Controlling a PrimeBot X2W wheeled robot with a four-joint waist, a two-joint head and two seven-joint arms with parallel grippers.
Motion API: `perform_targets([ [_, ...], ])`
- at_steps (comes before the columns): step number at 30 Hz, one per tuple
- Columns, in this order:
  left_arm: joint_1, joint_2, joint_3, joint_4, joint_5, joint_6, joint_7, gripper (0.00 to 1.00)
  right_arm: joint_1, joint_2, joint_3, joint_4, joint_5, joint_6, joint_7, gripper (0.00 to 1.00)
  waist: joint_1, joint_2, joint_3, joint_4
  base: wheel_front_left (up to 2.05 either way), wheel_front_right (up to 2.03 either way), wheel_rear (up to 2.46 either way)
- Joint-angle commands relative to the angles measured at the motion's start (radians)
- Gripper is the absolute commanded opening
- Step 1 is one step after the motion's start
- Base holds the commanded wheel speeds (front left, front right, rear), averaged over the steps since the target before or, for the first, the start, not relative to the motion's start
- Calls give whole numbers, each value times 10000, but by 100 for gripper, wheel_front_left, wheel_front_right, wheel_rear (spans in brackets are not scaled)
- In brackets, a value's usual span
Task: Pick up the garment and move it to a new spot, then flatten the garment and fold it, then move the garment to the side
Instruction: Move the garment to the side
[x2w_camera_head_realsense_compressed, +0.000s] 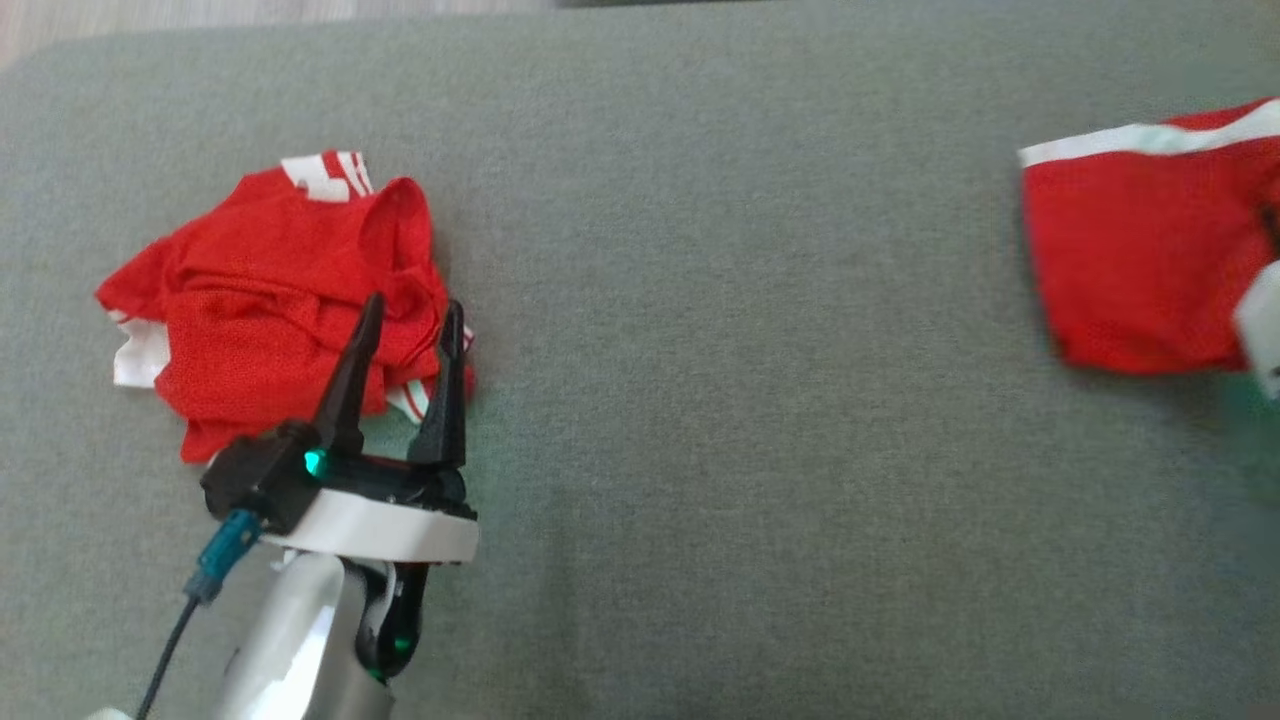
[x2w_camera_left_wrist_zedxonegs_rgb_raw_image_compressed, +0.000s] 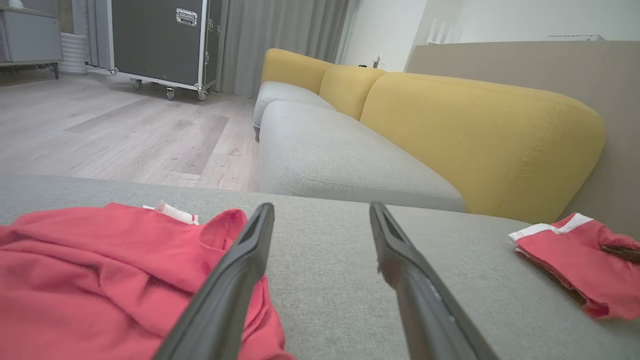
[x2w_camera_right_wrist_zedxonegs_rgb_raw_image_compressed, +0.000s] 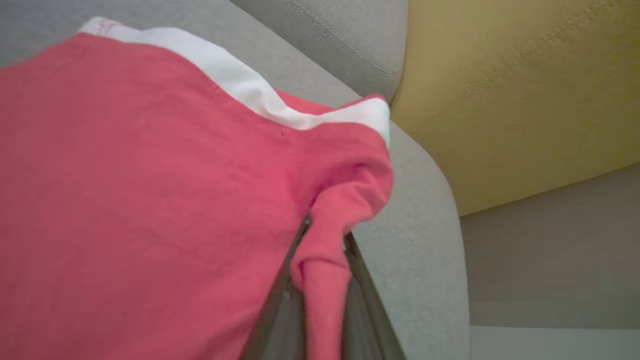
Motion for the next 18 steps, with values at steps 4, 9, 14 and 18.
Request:
perform_targets([
  [4, -592, 342, 243, -381, -146, 15, -95, 100, -345, -1002, -163, -235, -6, -9, 283, 0, 0, 0, 491, 293, 0, 0, 0],
  [9, -740, 421, 199, -418, -217, 15, -95, 100, -317, -1321, -628, -424, -403, -9, 547, 0, 0, 0, 690, 383, 0, 0, 0],
  [14, -838, 451, 180, -428, -243, 15, -95, 100, -217, -1330, -1152, -726, -774, -9, 740, 0, 0, 0, 796, 405, 0, 0, 0],
  [18, -913, 485, 167, -414, -242, 15, -95, 100, -196, -1249, -1663, -1090, -1080, -9, 752, 0, 0, 0, 848, 398, 0, 0, 0],
])
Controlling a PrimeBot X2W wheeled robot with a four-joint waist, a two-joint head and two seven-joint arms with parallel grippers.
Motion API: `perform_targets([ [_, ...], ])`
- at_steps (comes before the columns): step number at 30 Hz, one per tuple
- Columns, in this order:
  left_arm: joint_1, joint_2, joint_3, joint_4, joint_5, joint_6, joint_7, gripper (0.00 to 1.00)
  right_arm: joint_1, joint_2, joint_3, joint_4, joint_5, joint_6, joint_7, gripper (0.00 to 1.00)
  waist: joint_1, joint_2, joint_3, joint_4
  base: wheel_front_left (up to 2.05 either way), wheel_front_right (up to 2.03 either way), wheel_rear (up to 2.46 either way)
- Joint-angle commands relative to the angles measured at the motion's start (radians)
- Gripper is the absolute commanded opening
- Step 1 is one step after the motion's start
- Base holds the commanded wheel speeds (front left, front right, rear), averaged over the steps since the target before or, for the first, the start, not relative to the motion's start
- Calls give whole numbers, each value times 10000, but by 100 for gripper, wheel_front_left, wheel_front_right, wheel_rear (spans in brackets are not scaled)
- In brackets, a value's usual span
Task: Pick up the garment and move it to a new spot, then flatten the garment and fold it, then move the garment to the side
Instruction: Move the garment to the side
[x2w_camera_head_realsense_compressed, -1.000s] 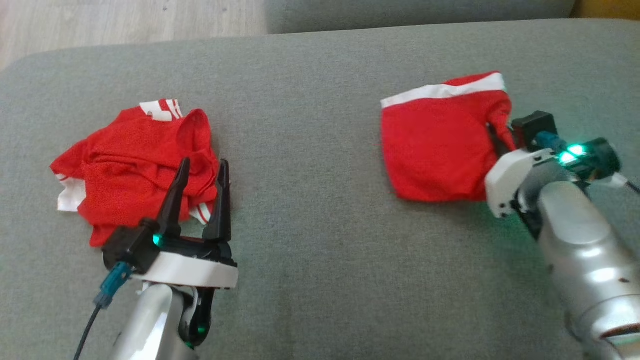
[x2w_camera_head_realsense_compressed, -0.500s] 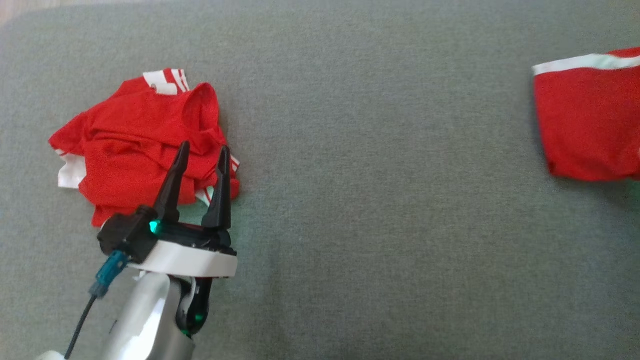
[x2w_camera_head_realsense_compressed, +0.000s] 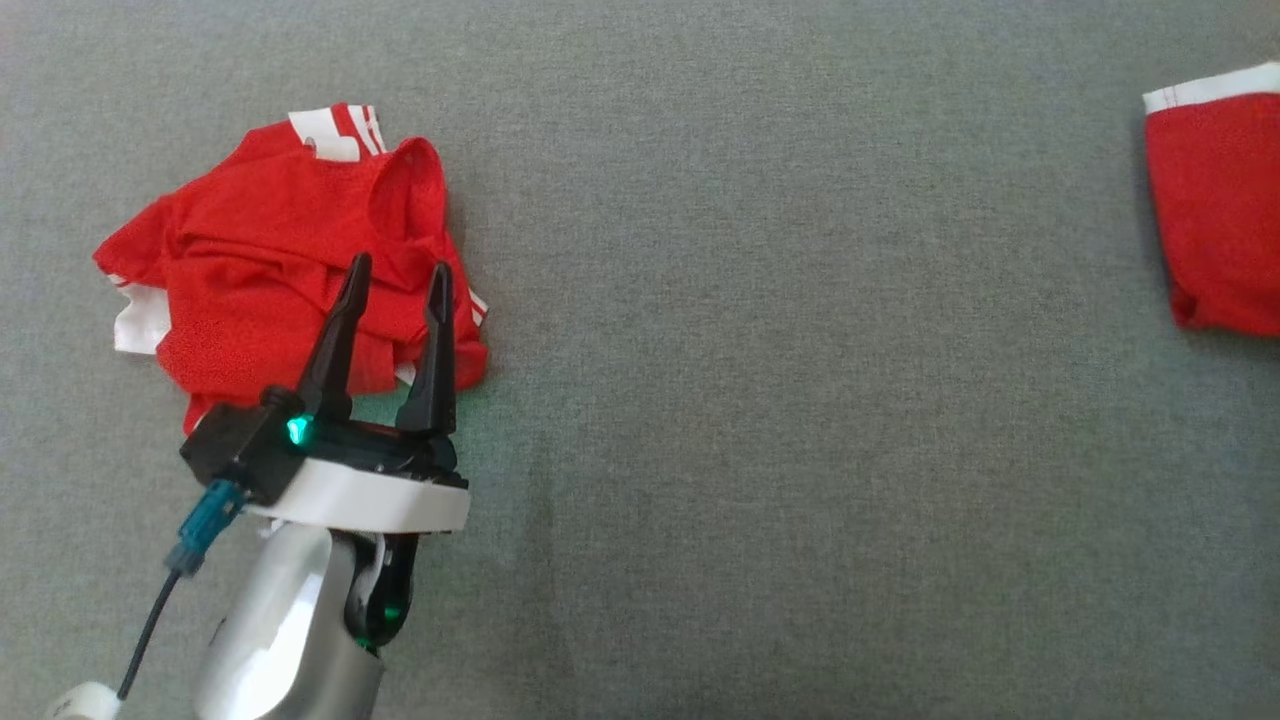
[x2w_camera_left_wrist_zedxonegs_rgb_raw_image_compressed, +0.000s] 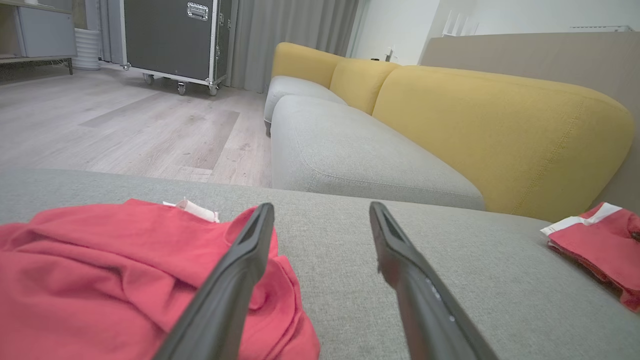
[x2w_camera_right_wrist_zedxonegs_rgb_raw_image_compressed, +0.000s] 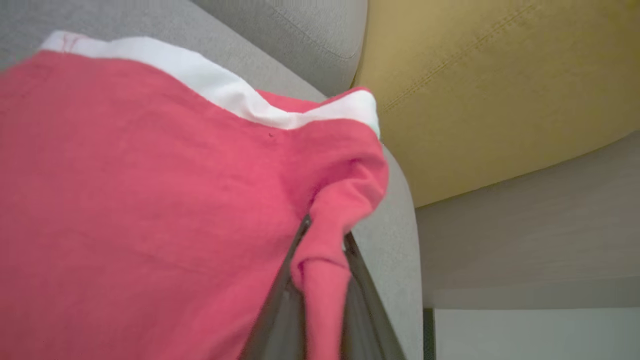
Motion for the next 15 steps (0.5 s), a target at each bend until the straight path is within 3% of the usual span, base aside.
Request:
perform_targets([
  [1, -365, 273, 247, -310, -34, 15, -95, 100, 51, -230, -11, -359, -124, -9, -54, 57, -1, 0, 0, 0, 0, 0, 0],
  [2, -385, 278, 244, -299, -36, 15, -95, 100, 80, -204, -155, -443, -216, -9, -68, 100, -1, 0, -7, 1, 0, 0, 0],
  [9, -321, 239, 350, -196, -26, 15, -95, 100, 377, 287, -1128, -985, -758, -9, -85, 100, -1, 0, -408, -83, 0, 0, 0],
  [15, -8, 135, 709, -171, 70, 15, -95, 100, 552, 1625, -2117, -1737, -585, -9, -799, 100, -1, 0, -1313, -350, 0, 0, 0],
])
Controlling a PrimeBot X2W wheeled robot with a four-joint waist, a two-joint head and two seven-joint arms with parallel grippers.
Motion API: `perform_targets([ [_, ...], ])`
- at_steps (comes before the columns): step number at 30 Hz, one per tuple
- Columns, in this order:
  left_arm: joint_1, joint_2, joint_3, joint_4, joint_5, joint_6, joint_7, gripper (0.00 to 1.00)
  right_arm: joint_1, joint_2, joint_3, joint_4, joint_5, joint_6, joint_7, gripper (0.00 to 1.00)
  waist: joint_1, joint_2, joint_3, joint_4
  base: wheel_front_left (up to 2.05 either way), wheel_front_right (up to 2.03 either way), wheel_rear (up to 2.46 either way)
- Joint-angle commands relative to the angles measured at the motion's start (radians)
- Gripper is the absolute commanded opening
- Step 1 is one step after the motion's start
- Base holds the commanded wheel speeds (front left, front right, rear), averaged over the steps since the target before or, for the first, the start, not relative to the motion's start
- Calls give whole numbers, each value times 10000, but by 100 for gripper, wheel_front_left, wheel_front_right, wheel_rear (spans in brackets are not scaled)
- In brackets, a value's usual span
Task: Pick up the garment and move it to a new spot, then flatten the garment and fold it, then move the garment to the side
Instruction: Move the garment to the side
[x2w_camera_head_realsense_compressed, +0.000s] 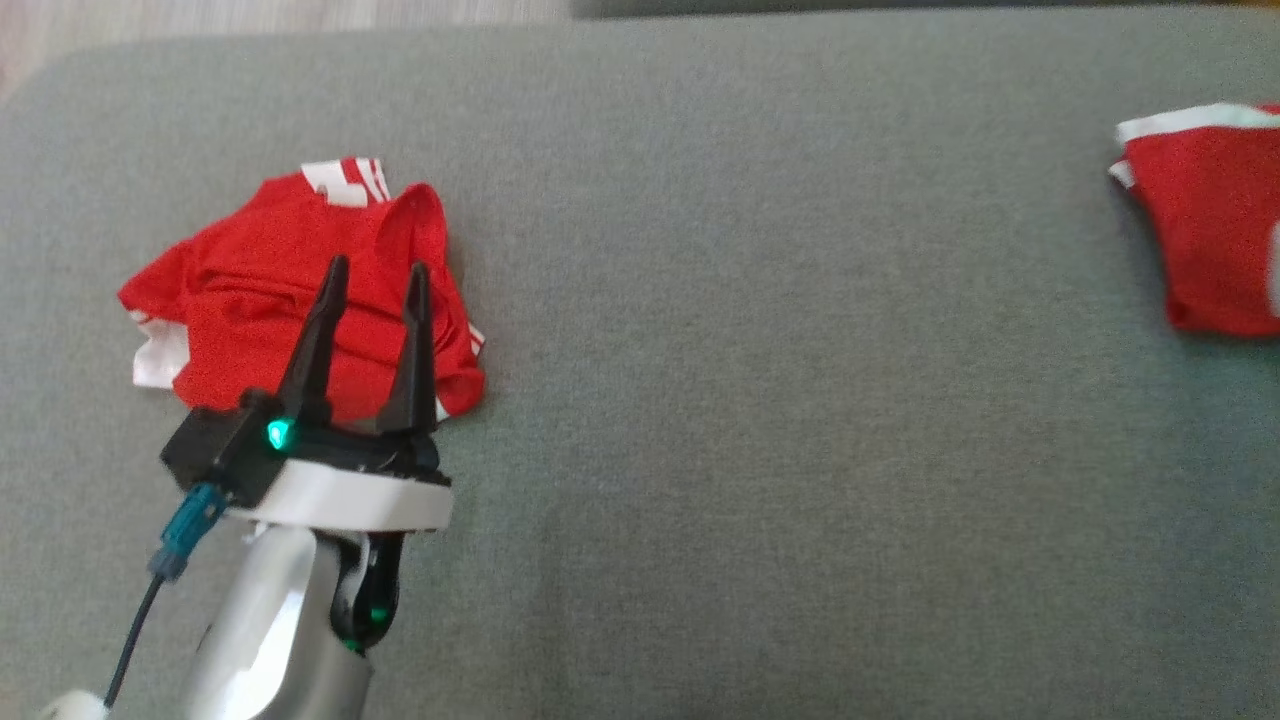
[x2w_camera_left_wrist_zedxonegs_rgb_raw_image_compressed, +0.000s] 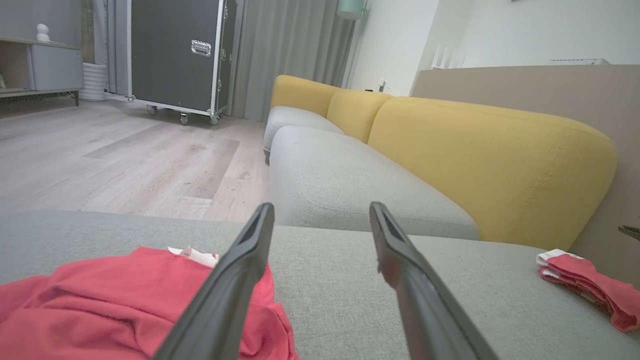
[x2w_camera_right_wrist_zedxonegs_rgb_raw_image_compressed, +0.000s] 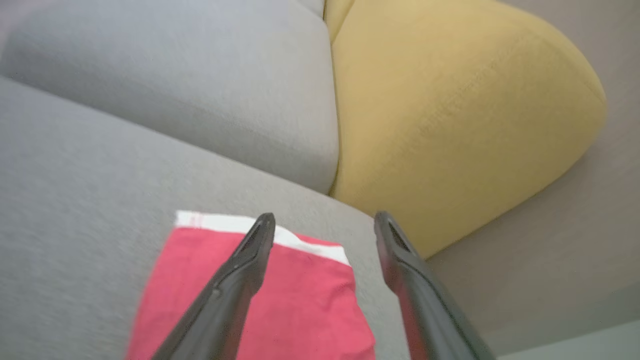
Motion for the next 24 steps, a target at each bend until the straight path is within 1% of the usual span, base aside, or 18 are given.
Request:
perform_targets([
  [1, 76, 137, 512, -271, 92, 15, -95, 100, 53, 417, -49, -556, 152, -9, -335, 100, 1, 0, -561, -222, 0, 0, 0],
  [5, 386, 49, 822, -287, 216, 15, -95, 100, 260, 1682, -153, -1277, 572, -9, -986, 100, 1, 0, -1207, -394, 0, 0, 0],
  [9, 786, -53, 1180, -344, 330, 15, -95, 100, 675, 3059, -158, -2243, 1424, -9, -1489, 100, 1, 0, -1789, -536, 0, 0, 0],
  [12, 1143, -136, 1381, -384, 444, 15, -95, 100, 1306, 3730, -113, -3110, 2286, -9, -1728, 100, 1, 0, -2111, -611, 0, 0, 0],
  [15, 1514, -218, 1469, -355, 578, 15, -95, 100, 2257, 3950, 103, -3852, 3214, -9, -1870, 100, 1, 0, -2335, -635, 0, 0, 0],
  [17, 1701, -264, 1509, -314, 600, 15, -95, 100, 2993, 3965, 599, -4201, 4259, -9, -1943, 100, 1, 0, -2450, -617, 0, 0, 0],
  [19, 1877, -296, 1606, -296, 611, 15, -95, 100, 3723, 3969, 933, -4473, 4992, -9, -1996, 100, 1, 0, -2508, -627, 0, 0, 0],
  [20, 1877, -296, 1606, -296, 611, 15, -95, 100, 3723, 3969, 933, -4473, 4992, -9, -1996, 100, 1, 0, -2508, -627, 0, 0, 0],
  [24, 2147, -352, 1685, -322, 678, 15, -95, 100, 5118, 3971, 1341, -5041, 5426, -9, -2031, 100, 1, 0, -2553, -569, 0, 0, 0],
])
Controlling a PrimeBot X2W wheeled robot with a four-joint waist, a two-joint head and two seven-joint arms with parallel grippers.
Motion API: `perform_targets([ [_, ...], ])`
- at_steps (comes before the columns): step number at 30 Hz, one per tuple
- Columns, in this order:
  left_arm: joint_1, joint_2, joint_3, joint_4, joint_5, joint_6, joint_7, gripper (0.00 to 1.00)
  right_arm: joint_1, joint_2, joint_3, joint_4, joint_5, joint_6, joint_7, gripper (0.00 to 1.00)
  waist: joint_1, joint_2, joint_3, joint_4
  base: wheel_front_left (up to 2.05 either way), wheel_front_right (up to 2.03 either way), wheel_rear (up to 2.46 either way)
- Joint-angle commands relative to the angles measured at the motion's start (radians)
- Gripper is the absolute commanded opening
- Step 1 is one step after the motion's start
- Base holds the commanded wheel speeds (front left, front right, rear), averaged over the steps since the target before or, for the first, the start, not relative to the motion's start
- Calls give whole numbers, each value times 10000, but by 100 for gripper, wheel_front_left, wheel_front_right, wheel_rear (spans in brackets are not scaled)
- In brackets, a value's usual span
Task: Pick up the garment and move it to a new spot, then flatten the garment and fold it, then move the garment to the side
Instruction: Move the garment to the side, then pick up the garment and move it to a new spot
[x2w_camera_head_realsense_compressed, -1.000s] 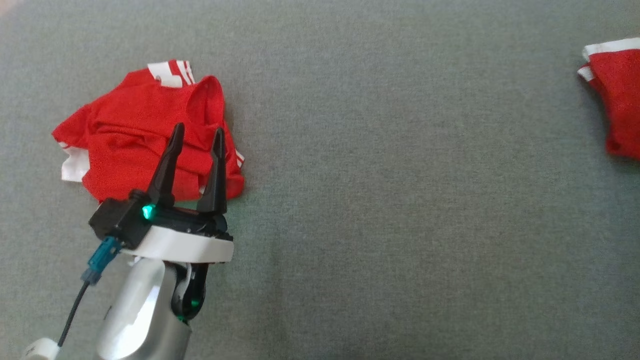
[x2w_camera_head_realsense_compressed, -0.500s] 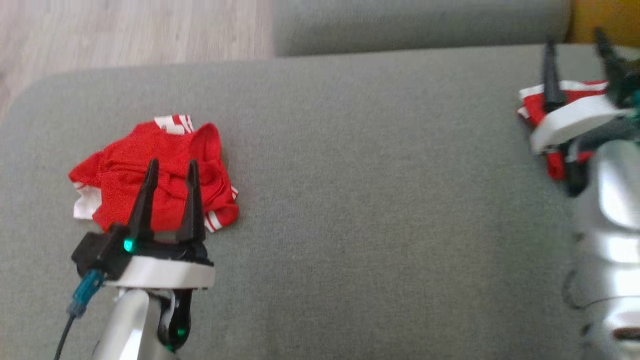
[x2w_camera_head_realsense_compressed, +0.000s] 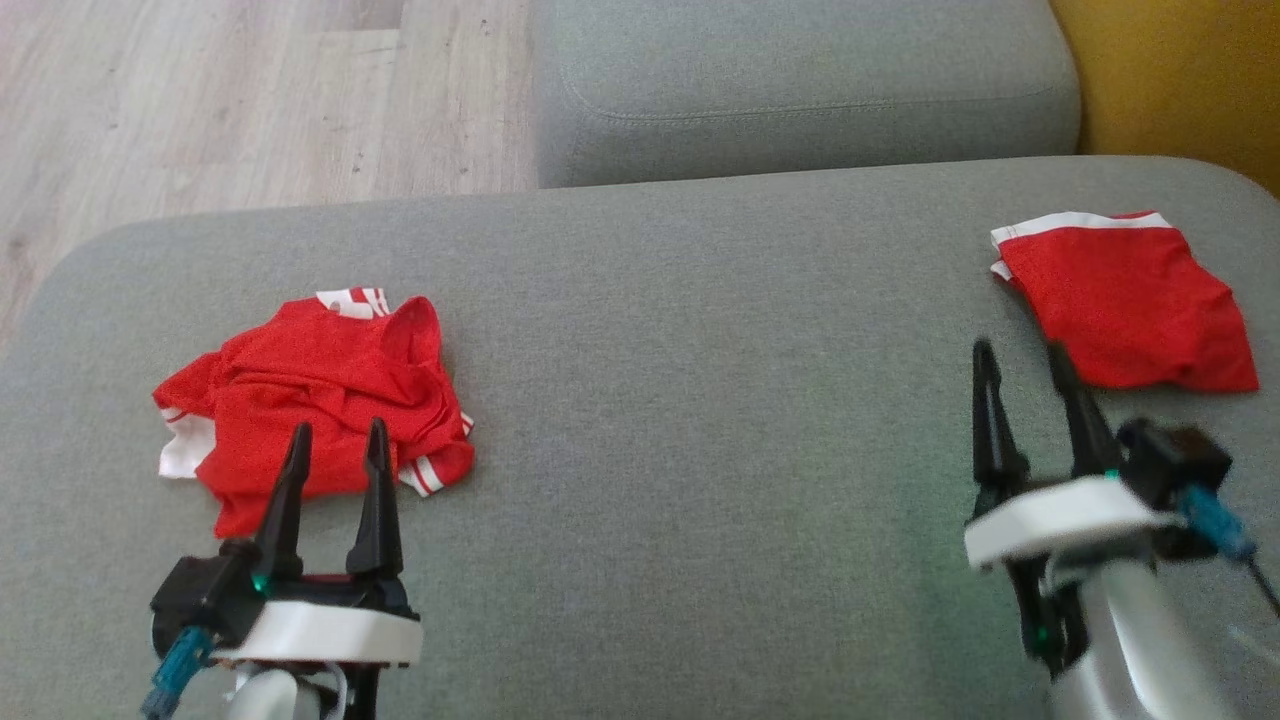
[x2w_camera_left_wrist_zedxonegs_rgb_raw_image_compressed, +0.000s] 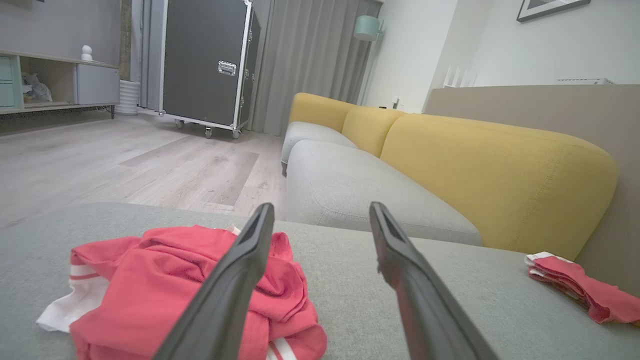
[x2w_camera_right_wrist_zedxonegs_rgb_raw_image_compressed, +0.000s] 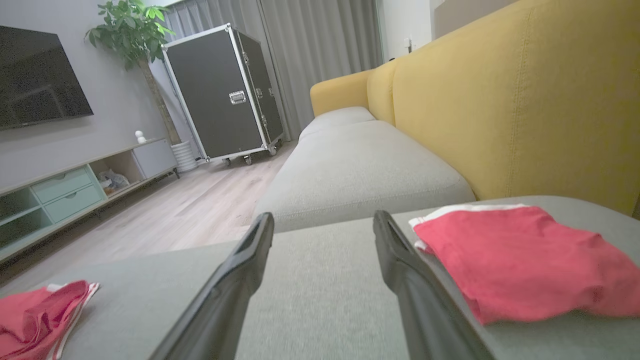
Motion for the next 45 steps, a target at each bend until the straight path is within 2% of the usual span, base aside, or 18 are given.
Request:
perform_targets([
  [1, -252, 18, 406, -318, 89, 15, -95, 100, -150, 46, 297, -577, -25, -9, -132, 100, 1, -1, -3, 35, 0, 0, 0],
  [8, -14, -78, 657, -453, 200, 15, -95, 100, 1302, 47, 258, -1559, -114, -9, -135, 100, 1, -1, -58, 118, 0, 0, 0],
  [25, 36, -163, 559, -358, 223, 15, -95, 100, 1482, 48, 685, -2078, 23, -9, -137, 100, 1, -1, -78, 250, 0, 0, 0],
  [32, 42, -68, 516, -211, 237, 15, -95, 100, 1614, 49, 1257, -2078, 153, -9, -137, 100, 1, -1, -204, 988, 0, 0, 0],
  [38, 246, 28, 556, -120, 333, 15, -95, 100, 1808, 49, 1698, -2073, 317, -9, -137, 100, 1, -1, -422, 1995, 0, 0, 0],
  [45, 406, 148, 648, -89, 375, 15, -95, 100, 1987, 49, 1885, -2022, 435, -9, -137, 100, 1, -1, -631, 2685, 0, 0, 0],
])
